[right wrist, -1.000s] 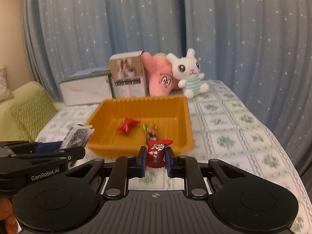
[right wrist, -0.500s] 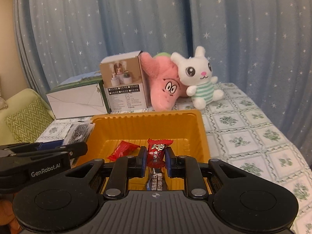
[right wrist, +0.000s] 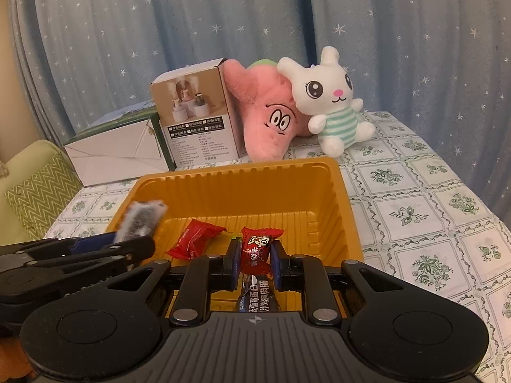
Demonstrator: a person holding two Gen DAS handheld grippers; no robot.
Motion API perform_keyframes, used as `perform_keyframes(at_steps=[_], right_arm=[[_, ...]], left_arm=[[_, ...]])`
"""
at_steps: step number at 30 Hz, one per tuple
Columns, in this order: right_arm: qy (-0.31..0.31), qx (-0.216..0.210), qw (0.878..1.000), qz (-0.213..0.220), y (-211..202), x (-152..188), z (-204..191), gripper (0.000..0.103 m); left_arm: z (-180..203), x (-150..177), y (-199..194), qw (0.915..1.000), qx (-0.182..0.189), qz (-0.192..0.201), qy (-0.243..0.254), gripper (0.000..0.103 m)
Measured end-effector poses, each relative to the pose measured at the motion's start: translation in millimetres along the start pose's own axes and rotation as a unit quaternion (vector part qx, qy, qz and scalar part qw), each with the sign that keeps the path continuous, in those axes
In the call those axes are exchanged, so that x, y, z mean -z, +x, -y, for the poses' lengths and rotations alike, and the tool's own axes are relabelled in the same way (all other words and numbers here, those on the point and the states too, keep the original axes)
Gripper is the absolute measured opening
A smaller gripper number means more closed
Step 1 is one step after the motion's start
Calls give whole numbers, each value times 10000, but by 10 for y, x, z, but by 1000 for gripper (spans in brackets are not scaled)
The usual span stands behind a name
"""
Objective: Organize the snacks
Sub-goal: 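Carry both items over the orange tray and open both grippers to release them, then withdraw both tools from the tray back toward the remaining candies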
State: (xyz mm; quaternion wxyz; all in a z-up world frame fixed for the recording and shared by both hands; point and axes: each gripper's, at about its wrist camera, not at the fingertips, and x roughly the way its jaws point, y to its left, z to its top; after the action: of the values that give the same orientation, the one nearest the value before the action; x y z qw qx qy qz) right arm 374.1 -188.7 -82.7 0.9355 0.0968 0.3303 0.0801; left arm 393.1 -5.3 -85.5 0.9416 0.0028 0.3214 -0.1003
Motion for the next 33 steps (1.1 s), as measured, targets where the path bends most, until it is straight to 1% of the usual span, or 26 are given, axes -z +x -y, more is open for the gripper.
perform_keyframes(at_steps=[6,14,16,20,23,25,32,33], right_arm=[[134,-49,9999,3,1,-17,35,20],[245,-266,9993,70,-5,-30,10,20],[304,-362,9988,104,-3,-31,10,20],[364,-491,9981,36,29,-27,16,21],[405,-449,9981,65,13,-26,36,28],[430,-407,9982,123,-28,-36,47,39],[273,-286,9986,352,-298,-31,32,47],[279,-278,9985,371,-360,-14,31,50]], left_arm=[[-51,-4,-78,9999,-79,74,0,36],[-184,-47,-186,9995,-190,200,-153,39],[-199,-37,-190,9995,-212,194,-149,40],[-234,4,-182,9995,-245,144,-135,42],[-261,17,-197,9995,-256,135,-154,43],[-263,19,-232,9995,-242,153,-155,45],[-170,70,-468,9995,-203,208,-83,48],[-151,82,-524,9995,-195,211,-89,49]])
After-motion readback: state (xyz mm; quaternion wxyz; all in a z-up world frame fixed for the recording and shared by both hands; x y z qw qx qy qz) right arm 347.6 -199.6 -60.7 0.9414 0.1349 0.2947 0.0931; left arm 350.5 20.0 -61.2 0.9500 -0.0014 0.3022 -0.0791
